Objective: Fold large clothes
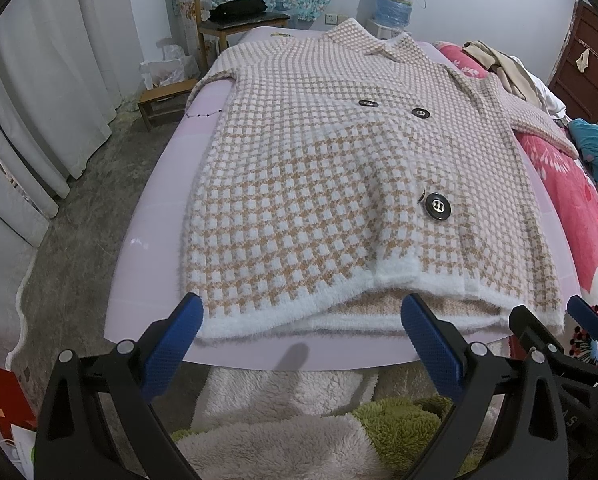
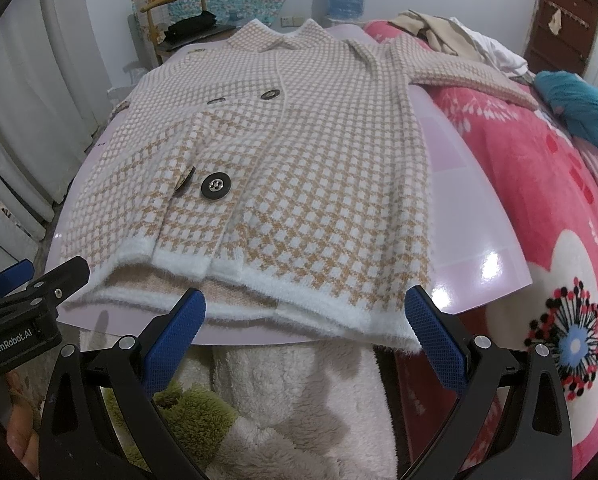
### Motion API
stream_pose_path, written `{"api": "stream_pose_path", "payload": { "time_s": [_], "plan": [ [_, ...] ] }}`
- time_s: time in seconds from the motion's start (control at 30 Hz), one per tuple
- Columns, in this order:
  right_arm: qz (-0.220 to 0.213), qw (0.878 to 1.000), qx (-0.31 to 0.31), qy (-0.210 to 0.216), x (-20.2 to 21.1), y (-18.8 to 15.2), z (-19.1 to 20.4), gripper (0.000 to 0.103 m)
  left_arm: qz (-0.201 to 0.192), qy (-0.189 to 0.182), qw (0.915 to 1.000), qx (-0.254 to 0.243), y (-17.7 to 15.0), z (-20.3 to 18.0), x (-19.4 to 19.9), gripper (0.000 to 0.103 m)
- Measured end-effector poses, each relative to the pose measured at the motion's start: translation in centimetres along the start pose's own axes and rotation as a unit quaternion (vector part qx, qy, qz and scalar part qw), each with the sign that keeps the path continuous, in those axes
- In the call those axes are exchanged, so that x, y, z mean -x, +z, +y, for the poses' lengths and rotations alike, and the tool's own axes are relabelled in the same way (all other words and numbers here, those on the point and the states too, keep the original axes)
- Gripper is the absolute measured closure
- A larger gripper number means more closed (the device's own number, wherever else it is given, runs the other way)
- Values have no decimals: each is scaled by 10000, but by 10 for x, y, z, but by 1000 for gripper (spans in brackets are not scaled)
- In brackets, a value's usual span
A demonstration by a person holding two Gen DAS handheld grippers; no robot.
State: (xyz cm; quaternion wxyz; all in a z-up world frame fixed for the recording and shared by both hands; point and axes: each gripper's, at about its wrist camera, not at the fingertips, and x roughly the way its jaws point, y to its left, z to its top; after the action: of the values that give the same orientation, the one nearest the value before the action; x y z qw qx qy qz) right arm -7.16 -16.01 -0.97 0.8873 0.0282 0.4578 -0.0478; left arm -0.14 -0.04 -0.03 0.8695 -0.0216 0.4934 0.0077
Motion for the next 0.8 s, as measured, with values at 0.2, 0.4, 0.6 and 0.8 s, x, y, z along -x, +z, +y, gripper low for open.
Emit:
{"api": "stream_pose_path", "payload": {
  "time_s": [0.2,0.4,0.6,0.8],
  "plan": [
    [4,10000,-12,12,0,0,0,7,-3,-1,10000,5,2,2,-1,6],
    [15,10000,-3,16,1,0,0,7,0,-5,10000,1,2,2,-1,6],
    [23,10000,-14,30,1,0,0,7,-5,0,10000,3,2,2,-1,6],
    [27,10000,-13,40,1,0,0,7,8,-8,10000,4,2,2,-1,6]
  ]
}}
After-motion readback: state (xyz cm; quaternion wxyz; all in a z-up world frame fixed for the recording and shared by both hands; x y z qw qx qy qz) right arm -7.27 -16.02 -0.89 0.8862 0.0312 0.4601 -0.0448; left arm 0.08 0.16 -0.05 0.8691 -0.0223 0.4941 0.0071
